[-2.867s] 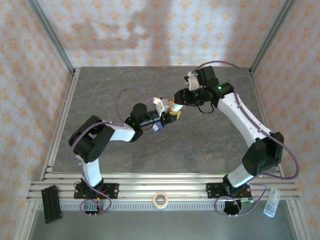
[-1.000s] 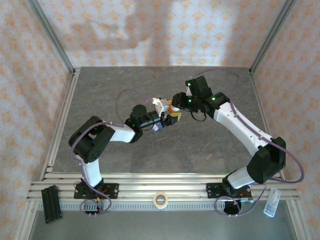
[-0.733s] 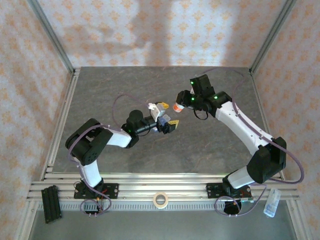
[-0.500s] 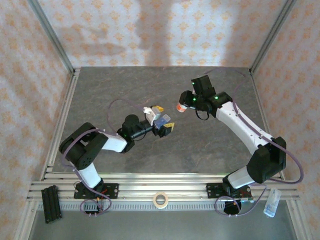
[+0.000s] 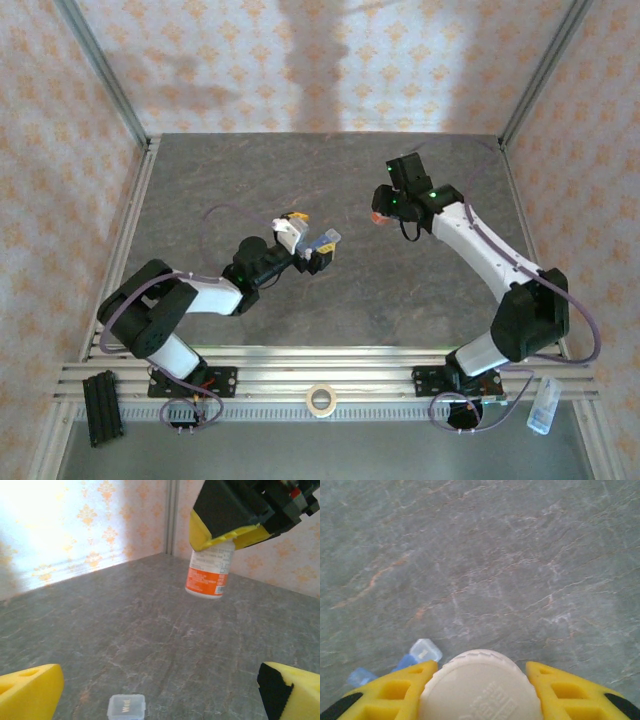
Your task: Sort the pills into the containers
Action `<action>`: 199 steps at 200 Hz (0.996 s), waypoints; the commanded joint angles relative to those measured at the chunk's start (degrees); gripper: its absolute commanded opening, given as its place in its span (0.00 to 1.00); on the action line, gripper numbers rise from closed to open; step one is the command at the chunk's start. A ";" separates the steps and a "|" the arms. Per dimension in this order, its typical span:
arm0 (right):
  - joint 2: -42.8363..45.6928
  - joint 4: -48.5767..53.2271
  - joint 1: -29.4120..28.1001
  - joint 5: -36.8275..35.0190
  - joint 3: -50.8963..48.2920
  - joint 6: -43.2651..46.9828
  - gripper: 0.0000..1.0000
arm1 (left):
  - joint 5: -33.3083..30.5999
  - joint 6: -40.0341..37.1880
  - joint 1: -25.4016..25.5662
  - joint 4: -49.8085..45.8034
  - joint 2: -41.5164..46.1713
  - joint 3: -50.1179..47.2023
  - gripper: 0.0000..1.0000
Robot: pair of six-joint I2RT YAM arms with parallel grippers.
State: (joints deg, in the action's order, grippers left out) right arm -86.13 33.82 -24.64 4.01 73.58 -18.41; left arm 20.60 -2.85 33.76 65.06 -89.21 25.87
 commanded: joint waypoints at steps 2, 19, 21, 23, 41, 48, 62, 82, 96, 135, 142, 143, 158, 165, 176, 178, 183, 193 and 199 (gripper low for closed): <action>-2.33 -0.57 0.61 -6.31 0.85 2.48 0.38 | -4.64 -2.88 0.17 -5.87 3.34 -0.26 1.00; -3.56 -1.46 1.03 -8.75 0.86 2.46 0.38 | -7.20 -3.30 0.10 -13.62 5.98 1.47 1.00; -3.71 -1.65 1.01 -8.93 0.77 2.43 0.38 | -7.39 -3.30 0.08 -14.76 6.29 1.82 1.00; -3.88 -1.70 1.13 -9.17 0.74 2.49 0.38 | -7.56 -3.41 0.10 -15.83 6.63 2.08 1.00; -5.27 -3.20 1.51 -10.96 0.55 2.56 0.38 | -10.46 -3.80 0.08 -26.47 9.11 5.98 1.00; -5.85 -3.60 1.62 -11.78 0.60 2.68 0.38 | -11.59 -4.11 0.09 -30.97 9.88 7.82 1.00; -7.05 -4.82 1.85 -13.37 0.59 3.01 0.38 | -13.96 -5.10 0.08 -38.64 10.94 11.20 1.00; -8.92 -6.31 2.05 -15.29 0.85 3.45 0.38 | -16.17 -6.68 -0.01 -43.23 11.90 13.39 1.00; -10.20 -7.21 2.37 -16.03 1.10 3.87 0.38 | -18.00 -7.17 -0.07 -42.36 12.58 13.29 1.00; -13.69 -8.90 3.56 -17.30 2.09 4.52 0.39 | -22.61 -6.28 -0.25 -40.18 14.05 13.07 1.00; -14.29 -9.11 3.63 -17.68 2.24 4.62 0.39 | -23.31 -5.52 -0.27 -39.49 14.26 12.72 1.00; -14.35 -9.12 3.68 -17.79 2.26 4.66 0.39 | -23.50 -5.38 -0.27 -39.35 14.29 12.68 1.00; -15.29 -9.69 3.81 -18.44 2.13 4.80 0.39 | -25.08 -2.96 -0.31 -37.13 14.61 11.61 1.00; -15.64 -10.02 3.82 -18.59 2.01 4.86 0.39 | -25.60 -1.66 -0.35 -36.09 14.84 10.96 1.00; -15.76 -10.84 3.97 -18.78 1.13 4.81 0.39 | -25.93 0.81 -0.36 -34.17 15.03 9.91 1.00; -15.85 -10.98 3.92 -18.78 1.02 4.75 0.39 | -25.86 1.20 -0.36 -33.78 15.12 9.73 1.00; -15.83 -11.31 3.99 -18.75 0.59 4.54 0.39 | -25.66 2.27 -0.36 -32.95 15.13 9.29 1.00; -15.91 -11.65 4.13 -18.83 -0.15 3.82 0.40 | -24.60 3.50 -0.36 -31.71 15.19 8.71 1.00; -15.92 -11.67 4.15 -18.61 -0.60 3.30 0.40 | -24.15 4.07 -0.40 -31.38 15.34 8.51 1.00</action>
State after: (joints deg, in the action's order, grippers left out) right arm -101.75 24.56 -20.93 -11.86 73.89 -14.31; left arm -2.46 -3.81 33.71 28.84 -75.33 36.03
